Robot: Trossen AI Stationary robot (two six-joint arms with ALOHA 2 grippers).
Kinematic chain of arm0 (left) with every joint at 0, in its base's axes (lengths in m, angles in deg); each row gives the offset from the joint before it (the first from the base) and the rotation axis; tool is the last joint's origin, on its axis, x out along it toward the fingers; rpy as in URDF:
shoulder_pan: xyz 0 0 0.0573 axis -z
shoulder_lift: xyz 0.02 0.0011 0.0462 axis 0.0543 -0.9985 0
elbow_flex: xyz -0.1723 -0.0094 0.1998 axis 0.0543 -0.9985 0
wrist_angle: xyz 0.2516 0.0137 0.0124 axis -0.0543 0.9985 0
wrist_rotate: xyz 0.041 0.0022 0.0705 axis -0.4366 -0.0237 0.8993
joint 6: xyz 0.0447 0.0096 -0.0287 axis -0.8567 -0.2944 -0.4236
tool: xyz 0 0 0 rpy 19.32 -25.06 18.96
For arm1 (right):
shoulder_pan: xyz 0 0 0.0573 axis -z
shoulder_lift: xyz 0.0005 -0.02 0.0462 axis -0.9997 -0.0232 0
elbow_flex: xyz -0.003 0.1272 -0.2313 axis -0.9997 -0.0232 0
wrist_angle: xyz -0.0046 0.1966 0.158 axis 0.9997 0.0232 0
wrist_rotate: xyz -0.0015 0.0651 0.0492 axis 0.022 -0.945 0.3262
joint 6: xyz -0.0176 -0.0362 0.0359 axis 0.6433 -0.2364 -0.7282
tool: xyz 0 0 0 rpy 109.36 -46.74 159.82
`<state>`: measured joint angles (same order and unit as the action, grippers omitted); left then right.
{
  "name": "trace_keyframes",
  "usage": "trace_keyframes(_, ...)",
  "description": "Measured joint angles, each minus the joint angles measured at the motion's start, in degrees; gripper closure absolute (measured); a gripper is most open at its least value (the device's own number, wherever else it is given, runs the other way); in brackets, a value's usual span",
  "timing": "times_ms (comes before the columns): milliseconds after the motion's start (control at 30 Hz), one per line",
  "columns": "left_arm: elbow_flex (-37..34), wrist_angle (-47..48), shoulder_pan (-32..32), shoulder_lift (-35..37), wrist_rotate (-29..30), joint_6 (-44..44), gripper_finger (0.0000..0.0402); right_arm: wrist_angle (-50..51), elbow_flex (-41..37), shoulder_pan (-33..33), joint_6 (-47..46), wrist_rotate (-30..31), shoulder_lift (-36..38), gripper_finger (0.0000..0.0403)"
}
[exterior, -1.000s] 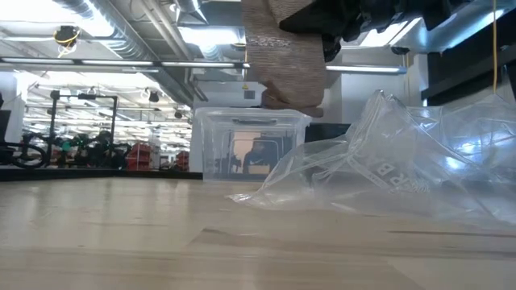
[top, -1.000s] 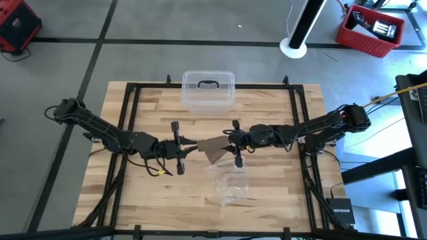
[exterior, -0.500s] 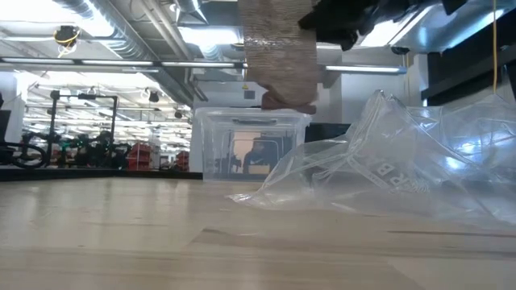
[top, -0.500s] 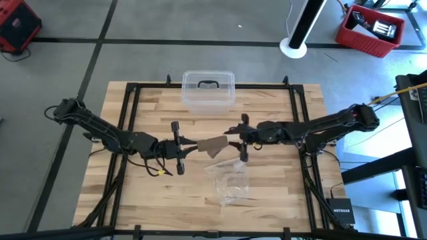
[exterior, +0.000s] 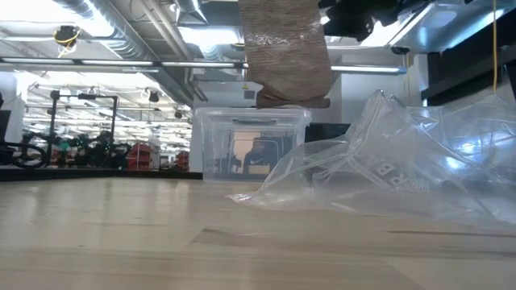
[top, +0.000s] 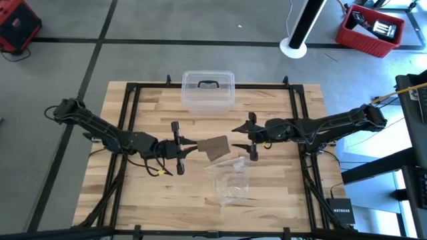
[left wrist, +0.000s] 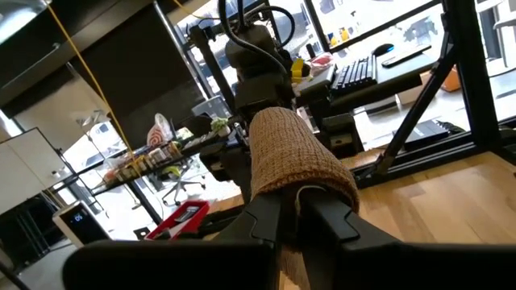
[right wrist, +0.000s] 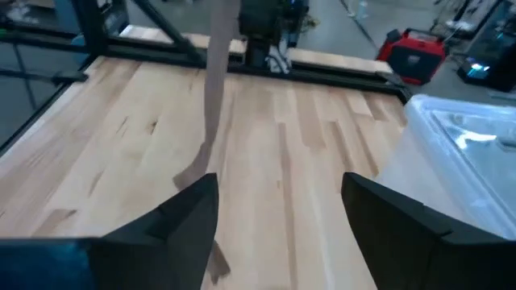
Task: Roll bandage
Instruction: Roll the brown bandage
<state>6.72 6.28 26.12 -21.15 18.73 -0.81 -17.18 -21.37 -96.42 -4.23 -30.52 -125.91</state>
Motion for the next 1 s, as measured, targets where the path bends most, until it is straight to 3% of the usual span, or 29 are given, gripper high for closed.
trace_keyframes(267, 0.0, -0.01, -0.02, 0.0, 0.0, 0.23, 0.0382, -0.7, -4.34, 5.82, -1.88, -10.73, 4.06, 0.0143)
trace_keyframes(700, 0.0, -0.04, -0.07, 0.0, 0.02, 1.03, 0.0382, -5.4, -7.54, 8.52, -6.07, -8.07, 3.77, 0.0144)
trace_keyframes(1000, 0.0, -0.02, -0.08, 0.0, 0.02, 2.36, 0.0382, -9.28, -7.52, 8.52, -7.48, -10.95, 3.68, 0.0143)
